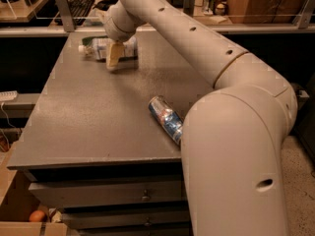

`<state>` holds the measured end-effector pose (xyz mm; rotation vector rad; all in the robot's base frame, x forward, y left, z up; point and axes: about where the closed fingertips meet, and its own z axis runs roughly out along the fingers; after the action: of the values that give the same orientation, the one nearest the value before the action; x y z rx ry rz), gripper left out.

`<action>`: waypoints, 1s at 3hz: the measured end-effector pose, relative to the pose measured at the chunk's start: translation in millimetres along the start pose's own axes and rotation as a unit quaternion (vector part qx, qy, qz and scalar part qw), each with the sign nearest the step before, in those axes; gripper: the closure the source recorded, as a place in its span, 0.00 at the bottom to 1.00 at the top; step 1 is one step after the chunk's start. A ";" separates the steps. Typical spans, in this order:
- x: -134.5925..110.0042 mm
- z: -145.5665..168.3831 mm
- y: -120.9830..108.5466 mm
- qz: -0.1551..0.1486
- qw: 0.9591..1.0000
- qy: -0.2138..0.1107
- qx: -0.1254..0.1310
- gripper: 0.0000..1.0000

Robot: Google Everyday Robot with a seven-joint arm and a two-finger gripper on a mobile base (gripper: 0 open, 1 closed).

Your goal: Move blue plastic bottle near sponge

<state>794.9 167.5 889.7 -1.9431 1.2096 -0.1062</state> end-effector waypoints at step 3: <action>-11.4 -120.5 23.8 0.026 0.994 -0.066 0.086 0.00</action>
Offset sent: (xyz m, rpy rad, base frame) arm -0.0724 -0.1031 0.0652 0.2440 -0.0708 -0.0401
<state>716.3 99.7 956.4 -1.7392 1.1255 -0.0515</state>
